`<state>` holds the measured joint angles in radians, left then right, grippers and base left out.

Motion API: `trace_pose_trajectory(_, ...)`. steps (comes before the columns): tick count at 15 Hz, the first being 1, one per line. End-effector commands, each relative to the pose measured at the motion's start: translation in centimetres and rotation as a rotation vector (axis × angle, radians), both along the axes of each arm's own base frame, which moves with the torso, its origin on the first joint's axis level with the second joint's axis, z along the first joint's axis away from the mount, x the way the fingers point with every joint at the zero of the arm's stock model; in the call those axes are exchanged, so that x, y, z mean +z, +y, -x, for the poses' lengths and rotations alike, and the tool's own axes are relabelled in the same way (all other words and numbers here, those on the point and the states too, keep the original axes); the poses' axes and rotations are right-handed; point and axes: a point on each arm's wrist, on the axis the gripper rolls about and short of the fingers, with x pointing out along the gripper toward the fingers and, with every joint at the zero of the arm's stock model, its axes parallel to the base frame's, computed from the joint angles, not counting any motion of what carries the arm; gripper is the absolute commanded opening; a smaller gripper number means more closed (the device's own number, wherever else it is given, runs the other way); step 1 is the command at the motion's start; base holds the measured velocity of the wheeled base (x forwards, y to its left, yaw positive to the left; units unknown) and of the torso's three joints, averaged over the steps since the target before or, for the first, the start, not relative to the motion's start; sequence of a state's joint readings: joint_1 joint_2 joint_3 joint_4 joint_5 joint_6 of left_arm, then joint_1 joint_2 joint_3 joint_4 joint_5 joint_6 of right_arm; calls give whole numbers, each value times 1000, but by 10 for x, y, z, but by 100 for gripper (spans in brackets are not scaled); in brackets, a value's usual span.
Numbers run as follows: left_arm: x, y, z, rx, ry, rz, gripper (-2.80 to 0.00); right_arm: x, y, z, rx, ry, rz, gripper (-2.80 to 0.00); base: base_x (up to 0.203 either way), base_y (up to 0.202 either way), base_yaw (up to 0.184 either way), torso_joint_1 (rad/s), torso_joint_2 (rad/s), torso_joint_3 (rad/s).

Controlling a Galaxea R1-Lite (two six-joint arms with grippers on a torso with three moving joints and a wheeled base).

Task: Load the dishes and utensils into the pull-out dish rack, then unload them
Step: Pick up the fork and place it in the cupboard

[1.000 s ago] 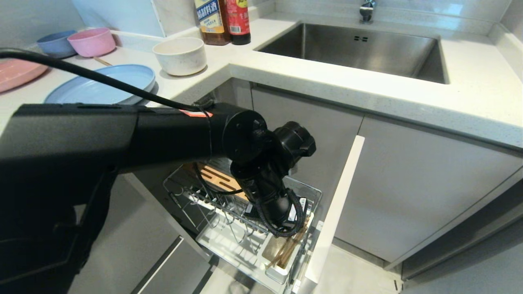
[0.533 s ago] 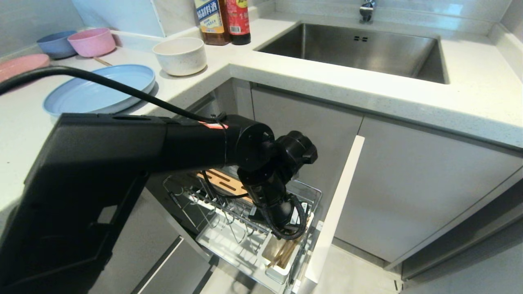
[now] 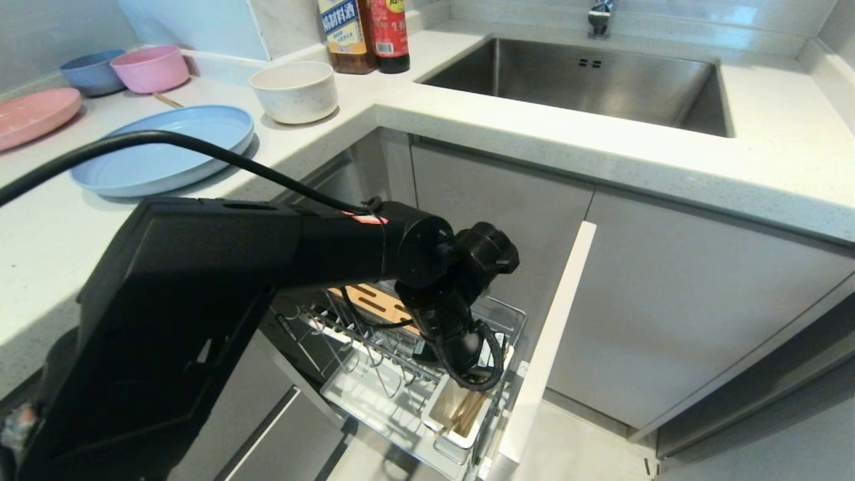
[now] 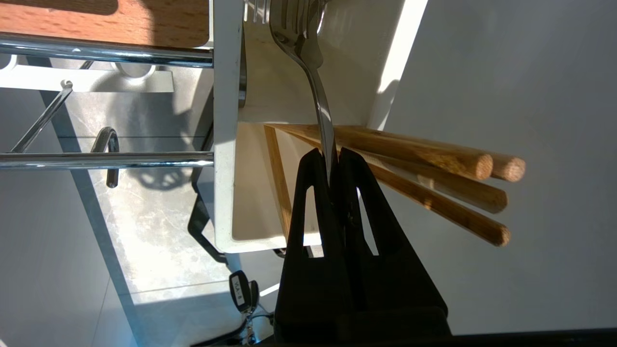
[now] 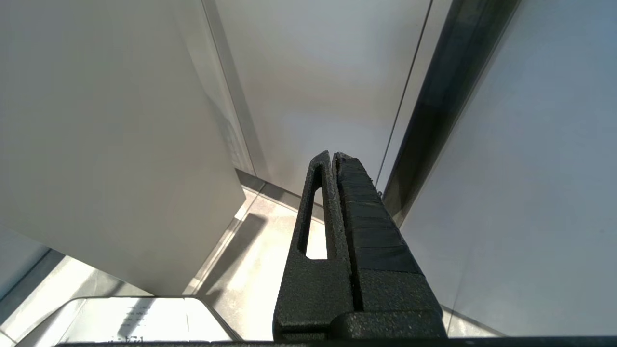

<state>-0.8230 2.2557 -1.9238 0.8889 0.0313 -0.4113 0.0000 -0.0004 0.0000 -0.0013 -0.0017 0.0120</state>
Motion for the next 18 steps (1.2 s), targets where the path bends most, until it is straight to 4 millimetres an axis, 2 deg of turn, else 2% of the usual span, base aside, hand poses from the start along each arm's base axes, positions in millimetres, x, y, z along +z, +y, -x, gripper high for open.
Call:
trace_pose_trajectory(1, -2, 0, 0, 4, 6, -6, -280, 0, 0, 0, 0, 2, 0, -280, 0, 0, 0, 0, 0, 0)
trace_pose_trajectory(15, -13, -1, -6, -1, 15, -22, -280, 0, 0, 0, 0, 2, 0, -280, 0, 0, 0, 0, 0, 0)
trace_pose_trajectory(16, -13, -1, -6, -1, 15, -23, 0, 0, 0, 0, 0, 2, 0, -280, 0, 0, 0, 0, 0, 0)
trace_pose_trajectory(18, -12, 0, -6, 1, 13, -20, 0, 0, 0, 0, 0, 2, 0, -280, 0, 0, 0, 0, 0, 0)
